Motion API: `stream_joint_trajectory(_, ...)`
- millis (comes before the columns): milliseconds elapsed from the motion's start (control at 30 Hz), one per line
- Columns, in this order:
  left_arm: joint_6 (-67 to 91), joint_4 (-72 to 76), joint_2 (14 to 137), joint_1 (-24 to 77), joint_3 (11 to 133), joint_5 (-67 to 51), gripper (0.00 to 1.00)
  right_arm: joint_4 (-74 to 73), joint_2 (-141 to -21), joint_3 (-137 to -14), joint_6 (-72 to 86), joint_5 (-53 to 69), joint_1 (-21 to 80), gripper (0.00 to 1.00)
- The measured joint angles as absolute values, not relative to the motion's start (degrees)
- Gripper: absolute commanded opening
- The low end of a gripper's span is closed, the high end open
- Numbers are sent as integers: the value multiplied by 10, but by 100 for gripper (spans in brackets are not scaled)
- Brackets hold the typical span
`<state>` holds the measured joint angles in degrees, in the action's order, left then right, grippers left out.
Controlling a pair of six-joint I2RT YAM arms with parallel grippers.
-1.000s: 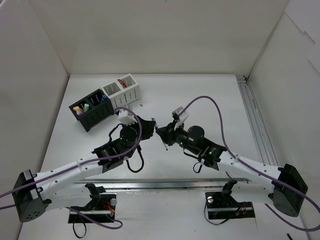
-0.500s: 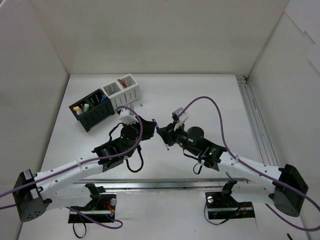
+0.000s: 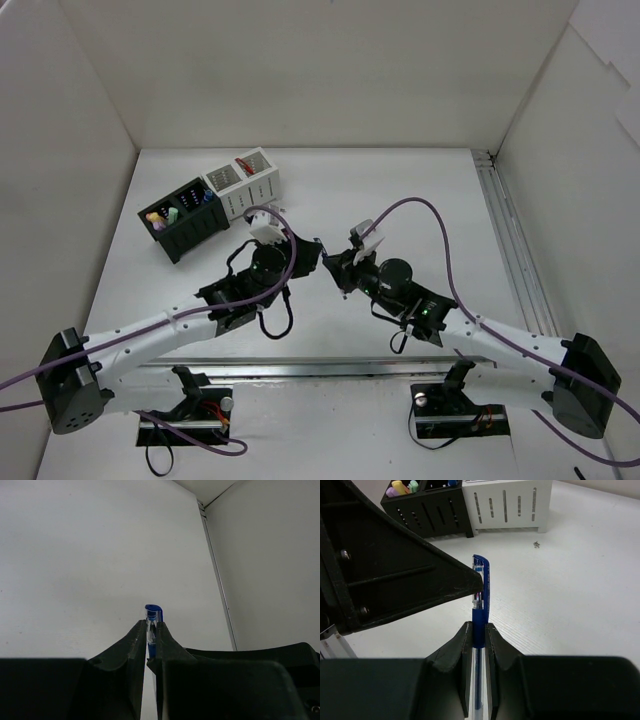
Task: Sort the stationery into containers
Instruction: Close the pen cap on the pen.
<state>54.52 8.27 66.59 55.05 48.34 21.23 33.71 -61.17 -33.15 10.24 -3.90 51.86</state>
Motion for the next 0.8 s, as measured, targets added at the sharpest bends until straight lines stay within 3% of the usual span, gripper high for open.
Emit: stream_joint_trajectory(800, 575, 79, 726, 541, 545, 197, 0, 397, -606, -314, 47, -107, 519, 0)
